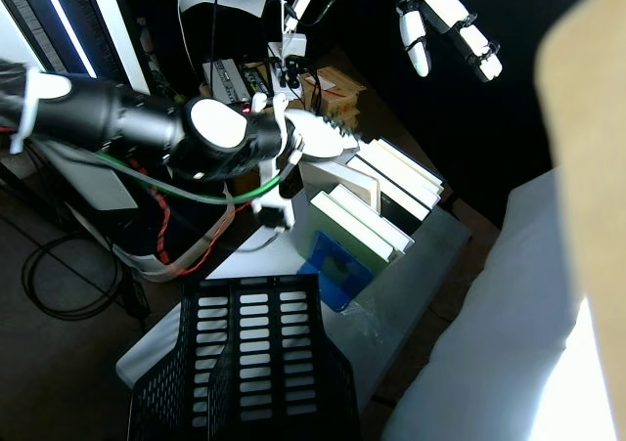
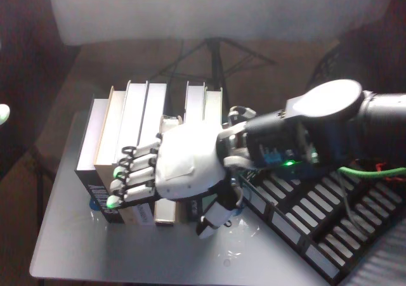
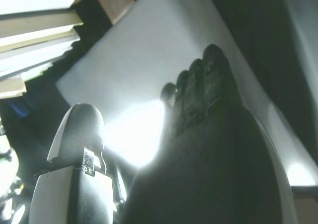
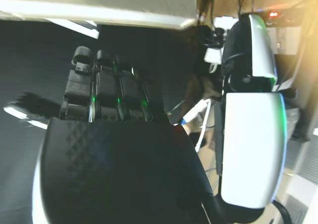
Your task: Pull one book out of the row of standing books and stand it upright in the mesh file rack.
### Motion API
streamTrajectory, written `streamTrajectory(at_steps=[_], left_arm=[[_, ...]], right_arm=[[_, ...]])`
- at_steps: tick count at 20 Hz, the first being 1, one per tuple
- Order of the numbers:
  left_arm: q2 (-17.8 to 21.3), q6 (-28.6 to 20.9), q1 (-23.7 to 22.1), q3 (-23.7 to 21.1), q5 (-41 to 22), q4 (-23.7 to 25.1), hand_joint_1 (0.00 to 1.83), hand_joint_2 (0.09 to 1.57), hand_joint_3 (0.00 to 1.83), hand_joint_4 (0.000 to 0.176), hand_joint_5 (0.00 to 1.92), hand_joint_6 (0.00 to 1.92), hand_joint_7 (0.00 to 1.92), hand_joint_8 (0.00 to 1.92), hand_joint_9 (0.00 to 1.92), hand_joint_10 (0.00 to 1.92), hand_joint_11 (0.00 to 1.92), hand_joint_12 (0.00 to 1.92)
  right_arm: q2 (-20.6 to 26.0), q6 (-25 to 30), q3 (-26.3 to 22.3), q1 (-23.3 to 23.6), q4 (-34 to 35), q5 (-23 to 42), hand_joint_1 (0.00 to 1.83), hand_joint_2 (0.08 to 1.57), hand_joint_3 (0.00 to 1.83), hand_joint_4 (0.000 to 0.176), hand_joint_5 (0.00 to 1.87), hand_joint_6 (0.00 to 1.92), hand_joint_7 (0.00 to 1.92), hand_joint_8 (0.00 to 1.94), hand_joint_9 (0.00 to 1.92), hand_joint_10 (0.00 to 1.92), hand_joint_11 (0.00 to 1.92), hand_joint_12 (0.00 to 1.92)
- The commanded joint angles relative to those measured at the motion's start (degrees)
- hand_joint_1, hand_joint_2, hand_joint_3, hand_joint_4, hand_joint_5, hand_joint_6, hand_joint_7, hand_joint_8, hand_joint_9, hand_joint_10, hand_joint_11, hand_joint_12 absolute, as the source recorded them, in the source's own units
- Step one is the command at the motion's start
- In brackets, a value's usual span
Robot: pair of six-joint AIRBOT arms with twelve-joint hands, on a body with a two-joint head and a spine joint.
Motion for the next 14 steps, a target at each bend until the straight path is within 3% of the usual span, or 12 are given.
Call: streamTrajectory(at_steps=[1, 6, 7, 8, 10, 12, 13, 14], left_arm=[[0.35, -0.09, -0.44, 0.59, -6.3, -1.4, 0.56, 1.38, 0.02, 0.027, 0.06, 0.0, 0.0, 0.0, 0.0, 0.0, 0.0, 0.0], [0.97, -0.27, 0.53, 0.04, -7.33, -2.19, 0.59, 1.37, 0.01, 0.02, 0.08, 0.01, 0.0, 0.0, 0.0, 0.0, 0.0, 0.0], [1.16, -0.43, 1.11, -0.21, -7.85, -2.85, 0.63, 1.37, 0.01, 0.01, 0.09, 0.01, 0.01, 0.0, 0.0, 0.0, 0.0, 0.0], [1.29, -0.59, 1.73, -0.36, -8.34, -3.51, 0.59, 1.37, 0.01, 0.019, 0.05, 0.01, 0.0, 0.0, 0.0, 0.0, 0.0, 0.0], [1.56, -0.69, 2.92, -0.67, -9.18, -4.63, 0.64, 1.44, 0.03, 0.015, 0.04, 0.0, 0.0, 0.0, 0.0, 0.0, 0.0, 0.0], [1.81, -0.81, 3.41, -0.92, -9.59, -5.1, 0.65, 1.45, 0.03, 0.004, 0.04, 0.0, 0.0, 0.0, 0.0, 0.0, 0.0, 0.0], [1.81, -0.84, 3.42, -0.92, -9.62, -5.1, 0.64, 1.44, 0.03, 0.002, 0.05, 0.0, 0.0, 0.0, 0.0, 0.0, 0.0, 0.0], [1.8, -0.89, 3.43, -0.92, -9.66, -5.1, 0.63, 1.44, 0.02, 0.009, 0.05, 0.0, 0.0, 0.0, 0.0, 0.0, 0.0, 0.0]], right_arm=[[0.24, -0.07, 0.31, 0.89, 1.03, 0.54, 0.86, 0.96, 0.0, 0.0, 0.0, 0.0, 0.0, 0.0, 0.0, 0.0, 0.0, 0.0], [-1.49, -0.06, 2.07, 0.03, -3.73, -2.63, 0.84, 0.95, 0.0, 0.0, 0.0, 0.0, 0.0, 0.0, 0.0, 0.0, 0.0, 0.0], [-2.62, -0.06, 2.84, -0.47, -4.37, -3.42, 0.84, 0.95, 0.0, 0.0, 0.0, 0.0, 0.0, 0.0, 0.0, 0.0, 0.0, 0.0], [-3.59, -0.06, 3.4, -1.02, -4.97, -4.18, 0.76, 0.96, 0.0, 0.0, 0.0, 0.0, 0.0, 0.0, 0.0, 0.0, 0.0, 0.0], [-5.43, 0.35, 4.43, -1.91, -6.7, -5.36, 0.74, 0.95, 0.0, 0.0, 0.0, 0.0, 0.0, 0.0, 0.0, 0.0, 0.0, 0.0], [-6.55, 3.01, 5.04, -2.78, -12.15, -7.01, 0.76, 0.95, 0.0, 0.0, 0.0, 0.0, 0.0, 0.0, 0.0, 0.0, 0.0, 0.0], [-7.21, 4.17, 5.4, -3.05, -14.38, -7.41, 0.81, 0.98, 0.0, 0.0, 0.05, 0.01, 0.06, 0.01, 0.09, 0.0, 0.0, 0.22], [-7.93, 5.65, 5.74, -3.42, -17.38, -8.05, 0.98, 1.01, 0.0, 0.0, 0.34, 0.06, 0.4, 0.04, 0.41, 0.11, 0.0, 1.08]])
